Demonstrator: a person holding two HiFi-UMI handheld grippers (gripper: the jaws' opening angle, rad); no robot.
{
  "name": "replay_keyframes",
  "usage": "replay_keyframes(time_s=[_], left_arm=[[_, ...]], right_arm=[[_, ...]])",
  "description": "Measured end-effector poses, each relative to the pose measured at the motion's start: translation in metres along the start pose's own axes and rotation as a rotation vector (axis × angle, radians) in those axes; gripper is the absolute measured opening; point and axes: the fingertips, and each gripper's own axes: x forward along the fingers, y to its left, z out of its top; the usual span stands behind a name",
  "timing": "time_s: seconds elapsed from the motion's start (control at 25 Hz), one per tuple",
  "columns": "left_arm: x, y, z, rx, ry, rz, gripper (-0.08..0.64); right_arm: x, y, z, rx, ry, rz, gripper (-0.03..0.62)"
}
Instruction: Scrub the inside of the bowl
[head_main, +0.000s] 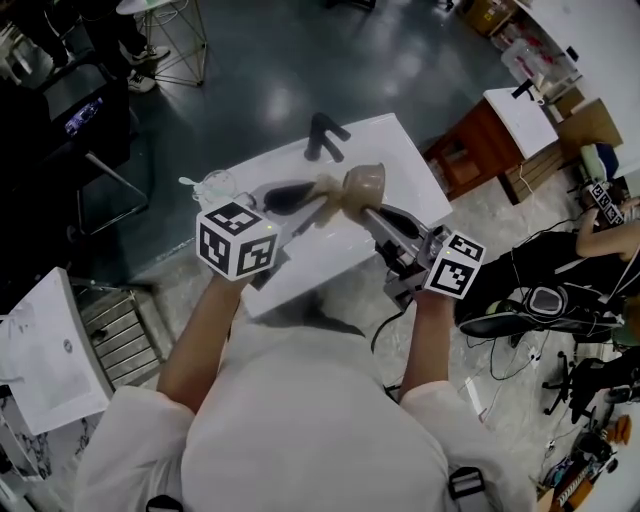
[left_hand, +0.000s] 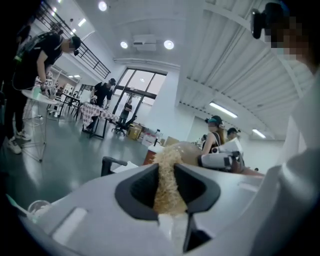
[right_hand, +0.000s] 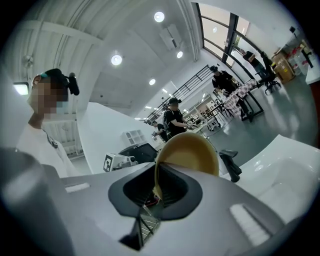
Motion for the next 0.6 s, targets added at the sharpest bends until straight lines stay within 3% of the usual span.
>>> replay_keyframes(time_s=[0.2,0.36,0.48,0.6], left_arm=[[-0.011,-0.003,0.017,0.04,-0.088,0.031,0.097],[-0.025,-0.009,0.028,0.144,-0.145,0.095,0.098],[-0.037,-0.015,0.029,0.24,-0.139,0.142,0.098],[-0.051,-0.02,0.024,0.288,-0.119,0.167,0.098]], right_arm=[[0.004,0.0,0.0,-0.019,-0.009,-0.056,0.018],[0.004,0.009,0.006,-0.034,-0.044,-0.112,0.02],[0.0,0.018,0.007,-0.066,-0.065,-0.17,0.02],[-0.006,0.028,0.005,-0.099,-0.089,-0.234,0.018]])
